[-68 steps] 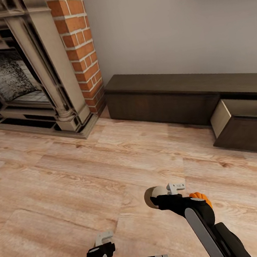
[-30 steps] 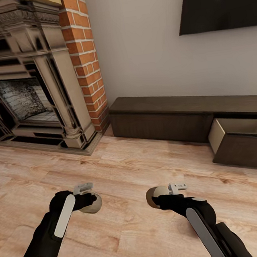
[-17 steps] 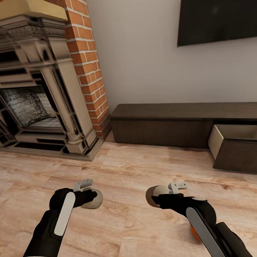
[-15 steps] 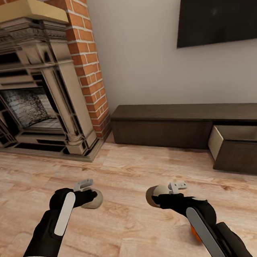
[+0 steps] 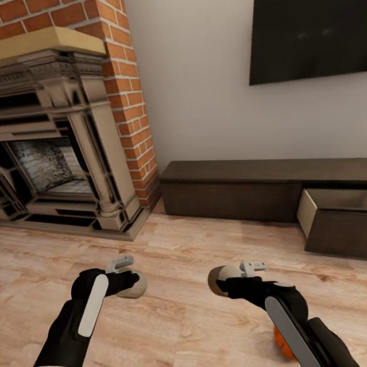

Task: Place each of the two pumpkins and all three candles from the living room inside a cabinet in the living room (use any cabinet), then make sure every cabinet is closed, and position the cauldron so it is next to a table in the living room.

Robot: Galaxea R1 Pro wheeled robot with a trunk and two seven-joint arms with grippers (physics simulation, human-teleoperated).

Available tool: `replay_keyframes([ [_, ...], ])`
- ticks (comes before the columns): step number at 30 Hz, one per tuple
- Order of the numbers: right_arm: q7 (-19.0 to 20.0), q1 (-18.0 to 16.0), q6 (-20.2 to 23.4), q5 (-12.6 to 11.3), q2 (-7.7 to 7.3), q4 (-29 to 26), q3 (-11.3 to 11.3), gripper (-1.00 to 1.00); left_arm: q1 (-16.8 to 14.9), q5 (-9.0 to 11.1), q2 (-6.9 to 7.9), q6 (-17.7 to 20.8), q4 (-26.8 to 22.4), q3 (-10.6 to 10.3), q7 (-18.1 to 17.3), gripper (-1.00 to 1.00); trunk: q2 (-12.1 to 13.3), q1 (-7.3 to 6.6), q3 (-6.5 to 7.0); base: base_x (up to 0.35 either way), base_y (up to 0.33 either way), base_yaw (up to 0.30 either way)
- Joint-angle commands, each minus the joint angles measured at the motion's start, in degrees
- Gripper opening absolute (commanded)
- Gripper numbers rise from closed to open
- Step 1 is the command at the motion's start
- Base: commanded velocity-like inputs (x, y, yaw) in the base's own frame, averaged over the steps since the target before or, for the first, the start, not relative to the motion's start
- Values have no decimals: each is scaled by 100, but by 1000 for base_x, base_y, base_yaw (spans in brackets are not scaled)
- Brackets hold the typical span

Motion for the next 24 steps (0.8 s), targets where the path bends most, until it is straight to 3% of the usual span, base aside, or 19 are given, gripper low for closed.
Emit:
replay_keyframes([
  [1, -65, -3, 14, -69, 4, -9, 5, -100, -3, 53, 6, 14, -4, -13, 59, -100, 0, -3, 18, 0, 0, -17],
  [8, -59, -3, 12, -76, 0, -17, 1, -100, -3, 49, 7, 14, 0, -13, 59, -100, 9, -21, 189, 0, 0, -83],
  [24, -51, -3, 7, -84, -8, -6, 1, -100, 4, 45, 7, 14, -29, -22, 59, -100, 30, -63, 640, -3, 0, -229],
])
